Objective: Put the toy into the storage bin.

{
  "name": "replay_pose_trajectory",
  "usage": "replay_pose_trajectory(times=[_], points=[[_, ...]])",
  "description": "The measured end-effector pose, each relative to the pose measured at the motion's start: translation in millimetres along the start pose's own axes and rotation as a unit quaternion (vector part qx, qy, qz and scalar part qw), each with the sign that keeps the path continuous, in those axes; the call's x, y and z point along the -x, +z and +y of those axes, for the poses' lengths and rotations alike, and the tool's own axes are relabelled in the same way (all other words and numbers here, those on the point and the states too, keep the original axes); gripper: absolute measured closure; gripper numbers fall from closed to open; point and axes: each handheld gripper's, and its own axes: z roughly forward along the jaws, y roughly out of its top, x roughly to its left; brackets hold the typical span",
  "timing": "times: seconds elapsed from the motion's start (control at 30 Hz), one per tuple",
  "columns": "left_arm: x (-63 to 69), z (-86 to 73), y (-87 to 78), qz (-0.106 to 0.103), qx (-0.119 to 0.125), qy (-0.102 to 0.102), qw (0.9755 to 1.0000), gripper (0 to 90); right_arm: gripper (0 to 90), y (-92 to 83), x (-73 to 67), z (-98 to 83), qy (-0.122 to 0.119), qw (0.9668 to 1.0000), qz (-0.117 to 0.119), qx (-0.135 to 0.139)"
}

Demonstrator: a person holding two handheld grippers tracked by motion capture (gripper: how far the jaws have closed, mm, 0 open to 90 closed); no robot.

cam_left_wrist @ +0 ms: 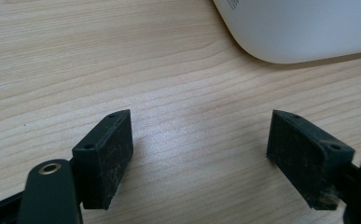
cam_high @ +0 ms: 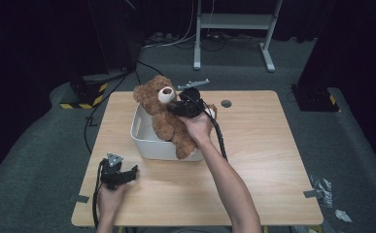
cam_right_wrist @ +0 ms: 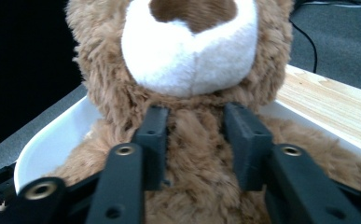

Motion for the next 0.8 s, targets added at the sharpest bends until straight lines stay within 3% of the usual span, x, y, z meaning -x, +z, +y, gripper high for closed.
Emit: replay_pose_trajectory(times=[0.27,0.8], points=[[0.1,0.0,0.0,0.000,0.000,0.000,1.0000,22.4,50.9,-0.3,-1.5,0.0,-0.003,1.0000,-0.005,-0.007],[0.0,0.0,0.0,0.000,0.000,0.000,1.0000,22.4,45.1,-2.6,-3.5,-2.0,-0.016,0.9996,-0.020,-0.015]])
